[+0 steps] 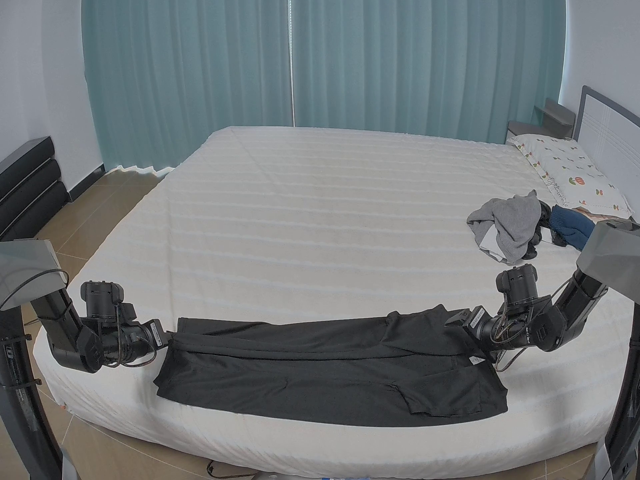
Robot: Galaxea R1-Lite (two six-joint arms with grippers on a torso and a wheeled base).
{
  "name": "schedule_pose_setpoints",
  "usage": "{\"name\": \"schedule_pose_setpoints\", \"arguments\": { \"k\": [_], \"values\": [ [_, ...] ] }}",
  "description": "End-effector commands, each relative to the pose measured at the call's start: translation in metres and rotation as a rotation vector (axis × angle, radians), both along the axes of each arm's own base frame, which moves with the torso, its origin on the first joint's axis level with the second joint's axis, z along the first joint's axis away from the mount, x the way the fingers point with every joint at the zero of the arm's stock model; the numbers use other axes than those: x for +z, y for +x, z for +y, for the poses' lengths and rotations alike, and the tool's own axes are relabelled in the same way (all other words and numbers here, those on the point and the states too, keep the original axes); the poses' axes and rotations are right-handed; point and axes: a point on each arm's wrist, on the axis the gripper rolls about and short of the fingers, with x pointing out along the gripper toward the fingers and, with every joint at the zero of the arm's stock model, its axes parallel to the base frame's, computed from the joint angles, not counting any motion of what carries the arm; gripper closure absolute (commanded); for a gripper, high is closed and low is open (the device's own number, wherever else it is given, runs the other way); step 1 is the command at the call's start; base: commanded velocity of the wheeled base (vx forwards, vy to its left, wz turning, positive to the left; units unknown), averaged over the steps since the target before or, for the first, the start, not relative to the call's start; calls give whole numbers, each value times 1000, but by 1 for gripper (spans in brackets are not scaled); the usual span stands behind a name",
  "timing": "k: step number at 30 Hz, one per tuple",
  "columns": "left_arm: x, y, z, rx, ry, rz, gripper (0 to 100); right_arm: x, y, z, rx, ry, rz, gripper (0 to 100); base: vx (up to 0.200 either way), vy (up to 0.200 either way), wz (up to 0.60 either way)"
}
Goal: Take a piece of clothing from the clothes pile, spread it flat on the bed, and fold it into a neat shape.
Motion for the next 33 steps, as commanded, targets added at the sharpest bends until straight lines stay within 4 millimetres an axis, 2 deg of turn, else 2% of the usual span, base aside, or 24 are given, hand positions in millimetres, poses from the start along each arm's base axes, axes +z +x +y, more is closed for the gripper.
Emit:
{"name": "schedule_pose_setpoints", "arguments": {
  "k": [1,11,12,16,26,33],
  "values": [
    [0,1,0,5,-4,-1,100,-8,4,1,0,-6,15,100,0,0,0],
    [1,1,0,5,-4,-7,100,-1,1,-3,-10,-5,3,100,0,0,0],
    [2,2,1,5,-3,-11,100,12,-4,-9,-22,1,-24,100,0,0,0],
    [3,2,1,6,-4,-16,100,26,-12,-13,-25,10,-44,100,0,0,0],
    [4,2,2,12,-6,-21,100,33,-30,-17,-27,10,-40,100,0,0,0],
    [6,-1,1,11,0,-17,100,22,-45,-22,-30,-5,24,100,0,0,0]
  ]
}}
